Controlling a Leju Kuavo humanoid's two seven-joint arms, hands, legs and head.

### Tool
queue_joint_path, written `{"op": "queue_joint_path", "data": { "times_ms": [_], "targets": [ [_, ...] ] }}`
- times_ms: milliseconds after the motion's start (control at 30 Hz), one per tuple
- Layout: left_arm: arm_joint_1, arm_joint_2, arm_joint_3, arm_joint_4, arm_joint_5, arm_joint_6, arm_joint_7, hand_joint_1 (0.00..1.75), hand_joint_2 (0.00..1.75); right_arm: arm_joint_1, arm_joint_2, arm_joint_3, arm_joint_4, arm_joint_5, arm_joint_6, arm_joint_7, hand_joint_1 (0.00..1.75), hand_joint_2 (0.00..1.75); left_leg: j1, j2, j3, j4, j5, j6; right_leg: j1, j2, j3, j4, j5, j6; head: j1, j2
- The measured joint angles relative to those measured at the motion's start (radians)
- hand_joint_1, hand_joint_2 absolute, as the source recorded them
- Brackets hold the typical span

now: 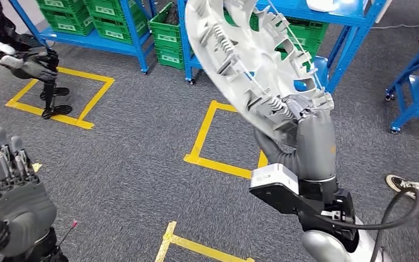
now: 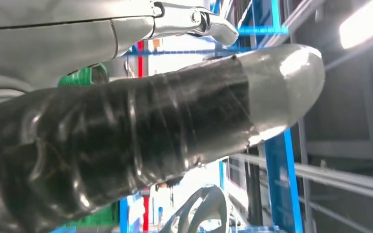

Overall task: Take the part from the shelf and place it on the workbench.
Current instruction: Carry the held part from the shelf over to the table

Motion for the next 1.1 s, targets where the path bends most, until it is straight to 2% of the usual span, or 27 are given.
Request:
{"op": "queue_joint_path", "data": {
  "times_ms": [33,67,100,167,200,233,300,333,400,467,500,533,567,600,667,733,767,800,833,900,933,967,1000,1033,1067,1100],
  "targets": [
    [0.005,0.001,0.002,-0.001,-0.002,0.003,-0.002,0.0,0.0,-0.001,0.003,0.003,0.005,-0.003,0.0,-0.003,1.75,1.75,0.0,0.004,-0.01,0.022,0.001,0.0,0.002,-0.012,0.001,0.0,-0.001,-0.001,-0.004,0.0],
    [0.008,0.002,0.003,-0.002,-0.004,0.006,-0.004,0.0,0.0,-0.003,0.007,0.006,0.01,-0.005,0.0,-0.004,1.75,1.75,0.0,0.007,0.001,0.002,0.018,0.002,0.004,-0.024,0.002,0.0,-0.003,-0.001,-0.009,0.0],
    [0.009,0.002,0.004,-0.005,-0.005,0.009,-0.005,0.0,0.0,-0.004,0.01,0.01,0.015,-0.006,0.0,-0.005,1.75,1.75,-0.001,0.015,0.032,-0.054,0.047,0.006,0.005,-0.035,0.004,0.0,-0.006,0.0,-0.014,0.0],
    [0.009,0.003,0.006,-0.011,-0.007,0.012,-0.008,0.0,0.0,-0.009,0.015,0.014,0.023,-0.007,0.0,-0.006,1.75,1.75,-0.009,0.058,0.11,-0.187,0.083,0.017,0.012,-0.054,0.01,0.001,-0.012,0.007,-0.023,0.0],
    [0.009,0.003,0.007,-0.014,-0.008,0.013,-0.009,0.0,0.0,-0.011,0.017,0.015,0.026,-0.007,-0.001,-0.007,1.75,1.75,-0.014,0.074,0.135,-0.229,0.088,0.024,0.015,-0.063,0.011,0.002,-0.015,0.011,-0.025,0.0],
    [0.009,0.004,0.008,-0.015,-0.008,0.014,-0.01,0.0,0.0,-0.014,0.018,0.015,0.029,-0.007,-0.001,-0.007,1.75,1.75,-0.019,0.082,0.146,-0.246,0.085,0.029,0.019,-0.073,0.012,0.003,-0.017,0.016,-0.024,0.0],
    [0.011,0.004,0.011,-0.017,-0.005,0.015,-0.012,0.0,0.0,-0.019,0.02,0.016,0.035,-0.006,-0.002,-0.008,1.75,1.75,-0.021,0.059,0.147,-0.248,0.086,0.04,0.021,-0.093,0.013,0.002,-0.021,0.026,-0.02,0.0],
    [0.011,0.004,0.011,-0.018,-0.002,0.016,-0.014,0.0,0.0,-0.021,0.021,0.017,0.037,-0.004,-0.002,-0.008,1.75,1.75,-0.019,0.047,0.147,-0.25,0.087,0.044,0.02,-0.09,0.011,0.007,-0.029,0.032,-0.018,0.0],
    [0.007,0.005,0.012,-0.021,0.008,0.014,-0.018,0.0,0.0,-0.022,0.022,0.018,0.04,-0.002,-0.003,-0.007,1.75,1.75,-0.013,0.023,0.151,-0.254,0.089,0.054,0.016,-0.048,-0.018,0.067,-0.066,0.04,-0.011,0.0],
    [0.003,0.005,0.012,-0.021,0.021,0.011,-0.022,0.0,0.0,-0.021,0.022,0.021,0.042,0.001,-0.005,-0.004,1.75,1.75,-0.011,-0.004,0.15,-0.255,0.09,0.06,0.013,0.001,-0.083,0.2,-0.121,0.042,0.001,0.0],
    [0.003,0.006,0.012,-0.02,0.027,0.009,-0.022,0.0,0.0,-0.02,0.022,0.022,0.045,0.002,-0.006,-0.002,1.75,1.75,-0.011,-0.018,0.15,-0.254,0.09,0.062,0.014,0.011,-0.115,0.26,-0.136,0.042,0.006,0.0],
    [0.002,0.006,0.012,-0.019,0.032,0.007,-0.022,0.0,0.0,-0.018,0.022,0.024,0.047,0.004,-0.007,0.0,1.75,1.75,-0.012,-0.033,0.15,-0.253,0.09,0.062,0.014,0.015,-0.136,0.292,-0.134,0.041,0.01,0.0],
    [0.002,0.006,0.012,-0.017,0.035,0.006,-0.022,0.0,0.0,-0.016,0.022,0.026,0.05,0.005,-0.009,0.002,1.75,1.75,-0.012,-0.049,0.15,-0.251,0.09,0.062,0.014,0.018,-0.139,0.284,-0.112,0.039,0.013,0.0],
    [0.001,0.006,0.012,-0.016,0.038,0.004,-0.021,0.0,0.0,-0.014,0.022,0.027,0.052,0.005,-0.01,0.003,1.75,1.75,-0.012,-0.063,0.15,-0.249,0.089,0.062,0.014,0.021,-0.126,0.241,-0.076,0.035,0.017,0.0],
    [-0.002,0.007,0.012,-0.014,0.04,0.001,-0.017,0.0,0.0,-0.01,0.022,0.03,0.057,0.004,-0.014,0.004,1.75,1.75,-0.012,-0.09,0.146,-0.243,0.09,0.059,0.013,0.058,-0.08,0.116,-0.01,0.024,0.024,0.0],
    [-0.009,0.01,0.011,-0.012,0.04,-0.002,-0.008,0.0,0.0,-0.005,0.023,0.03,0.062,0.001,-0.021,0.002,1.75,1.75,-0.007,-0.113,0.134,-0.239,0.094,0.049,0.012,0.096,-0.046,0.04,0.007,0.013,0.025,0.0],
    [-0.011,0.012,0.011,-0.011,0.038,-0.004,-0.003,0.0,0.0,-0.001,0.023,0.03,0.065,-0.002,-0.024,0.0,1.75,1.75,-0.003,-0.124,0.128,-0.24,0.099,0.041,0.014,0.099,-0.039,0.031,0.004,0.009,0.025,0.0],
    [-0.012,0.014,0.011,-0.011,0.037,-0.005,0.001,0.0,0.0,0.002,0.024,0.031,0.068,-0.004,-0.026,-0.002,1.75,1.75,0.0,-0.134,0.124,-0.242,0.104,0.032,0.014,0.089,-0.033,0.021,0.005,0.005,0.027,0.0],
    [-0.012,0.015,0.01,-0.01,0.036,-0.005,0.003,0.0,0.0,0.005,0.024,0.031,0.072,-0.006,-0.027,-0.003,1.75,1.75,0.0,-0.126,0.12,-0.243,0.105,0.026,0.013,0.077,-0.028,0.014,0.01,0.0,0.03,0.0],
    [-0.013,0.019,0.011,-0.01,0.036,-0.005,0.006,0.0,0.0,0.012,0.026,0.031,0.079,-0.01,-0.028,-0.006,1.75,1.75,-0.005,-0.074,0.099,-0.207,0.083,0.015,0.008,0.053,-0.017,-0.003,0.018,-0.009,0.023,0.0],
    [-0.013,0.02,0.011,-0.009,0.037,-0.005,0.006,0.0,0.0,0.016,0.027,0.031,0.083,-0.011,-0.028,-0.007,1.75,1.75,-0.005,-0.038,0.076,-0.16,0.057,0.011,0.009,0.041,-0.014,-0.006,0.019,-0.012,0.017,0.0],
    [-0.013,0.022,0.011,-0.007,0.039,-0.005,0.007,0.0,0.0,0.021,0.027,0.031,0.086,-0.013,-0.029,-0.009,1.75,1.75,-0.003,-0.016,0.048,-0.099,0.029,0.007,0.009,0.029,-0.013,-0.007,0.019,-0.014,0.01,0.0],
    [-0.012,0.022,0.011,-0.005,0.041,-0.004,0.008,0.0,0.0,0.025,0.028,0.031,0.089,-0.015,-0.03,-0.011,1.75,1.75,0.0,-0.005,0.02,-0.04,0.006,0.003,0.01,0.016,-0.014,-0.006,0.018,-0.015,0.007,0.0],
    [-0.011,0.023,0.011,-0.003,0.043,-0.004,0.008,0.0,0.0,0.028,0.028,0.032,0.092,-0.019,-0.03,-0.014,1.75,1.75,0.003,0.002,0.004,-0.003,-0.005,0.0,0.01,0.003,-0.015,-0.004,0.016,-0.015,0.003,0.0],
    [-0.011,0.024,0.011,-0.001,0.044,-0.003,0.007,0.0,0.0,0.031,0.028,0.032,0.096,-0.023,-0.031,-0.019,1.75,1.75,0.005,0.006,0.005,0.0,0.001,-0.003,0.009,-0.011,-0.015,-0.003,0.015,-0.013,-0.002,0.0],
    [-0.01,0.025,0.011,0.0,0.044,-0.001,0.006,0.0,0.0,0.033,0.029,0.032,0.099,-0.029,-0.032,-0.024,1.75,1.75,0.007,0.012,0.028,-0.033,0.019,-0.005,0.008,-0.024,-0.015,-0.001,0.013,-0.01,-0.006,0.0]
  ]
}}
